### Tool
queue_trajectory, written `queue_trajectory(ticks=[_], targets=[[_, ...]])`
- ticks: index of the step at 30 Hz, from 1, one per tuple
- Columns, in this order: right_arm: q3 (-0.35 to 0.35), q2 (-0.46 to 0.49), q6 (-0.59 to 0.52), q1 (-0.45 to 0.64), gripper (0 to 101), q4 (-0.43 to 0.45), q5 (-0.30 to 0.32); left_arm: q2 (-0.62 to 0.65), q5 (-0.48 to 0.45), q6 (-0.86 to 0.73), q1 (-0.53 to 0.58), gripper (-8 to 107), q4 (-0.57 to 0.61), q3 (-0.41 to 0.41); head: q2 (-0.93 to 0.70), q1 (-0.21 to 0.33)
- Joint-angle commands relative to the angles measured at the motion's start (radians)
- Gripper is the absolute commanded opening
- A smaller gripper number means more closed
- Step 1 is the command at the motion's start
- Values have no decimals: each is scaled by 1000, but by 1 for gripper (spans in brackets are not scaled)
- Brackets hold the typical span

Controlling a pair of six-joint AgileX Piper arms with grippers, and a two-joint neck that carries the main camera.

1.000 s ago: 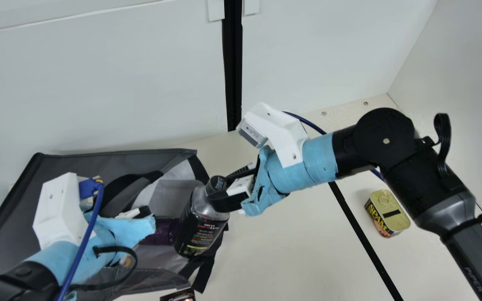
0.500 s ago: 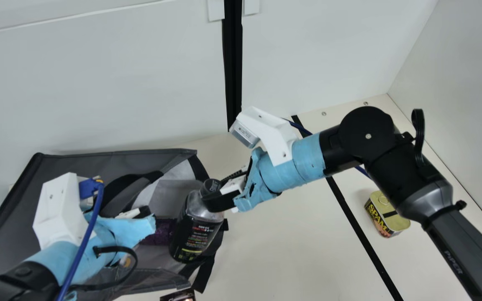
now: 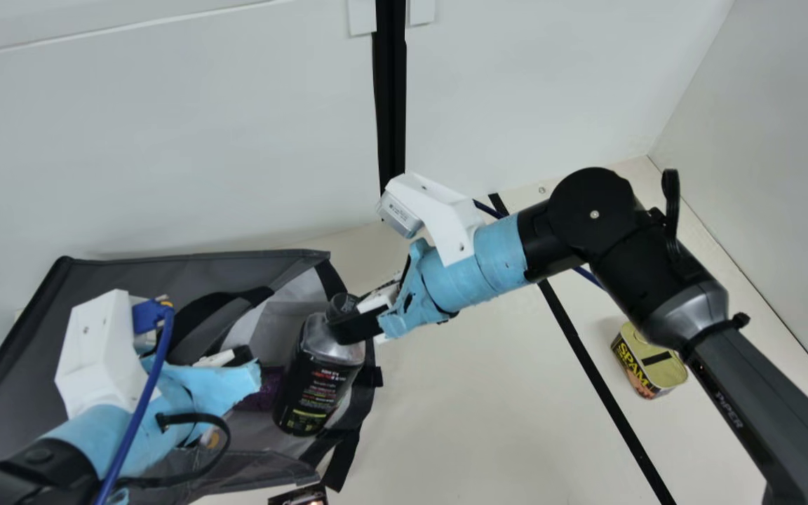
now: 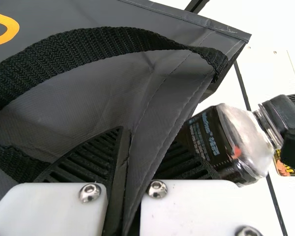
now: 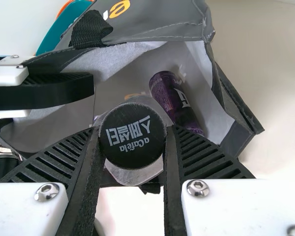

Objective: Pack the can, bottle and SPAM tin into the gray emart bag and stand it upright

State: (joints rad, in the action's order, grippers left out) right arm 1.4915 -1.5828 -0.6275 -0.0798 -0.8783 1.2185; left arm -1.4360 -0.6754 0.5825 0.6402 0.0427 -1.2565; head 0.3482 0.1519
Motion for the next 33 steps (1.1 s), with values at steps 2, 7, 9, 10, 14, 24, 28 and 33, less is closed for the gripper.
queue_trajectory(ticks=[2,7,9,10,14,24,28,33], targets=[[7,-10,6,-4,0,-3,1,0,0,0,0,-8,0,0,1,23],[16,-28,12,-10,0,-1,1,0,0,0,0,-8,0,0,1,23],[19,-35,15,-12,0,0,1,0,0,0,0,-8,0,0,1,23],[19,-39,16,-14,0,1,1,0,0,0,0,-8,0,0,1,23],[21,-51,18,-18,0,1,1,0,0,0,0,-8,0,0,1,23],[44,-87,39,-39,0,3,1,0,0,0,0,-8,0,0,1,23],[56,-102,49,-52,0,8,1,0,0,0,0,-8,0,0,1,23],[68,-119,59,-72,0,17,1,0,0,0,0,-8,0,0,1,23]])
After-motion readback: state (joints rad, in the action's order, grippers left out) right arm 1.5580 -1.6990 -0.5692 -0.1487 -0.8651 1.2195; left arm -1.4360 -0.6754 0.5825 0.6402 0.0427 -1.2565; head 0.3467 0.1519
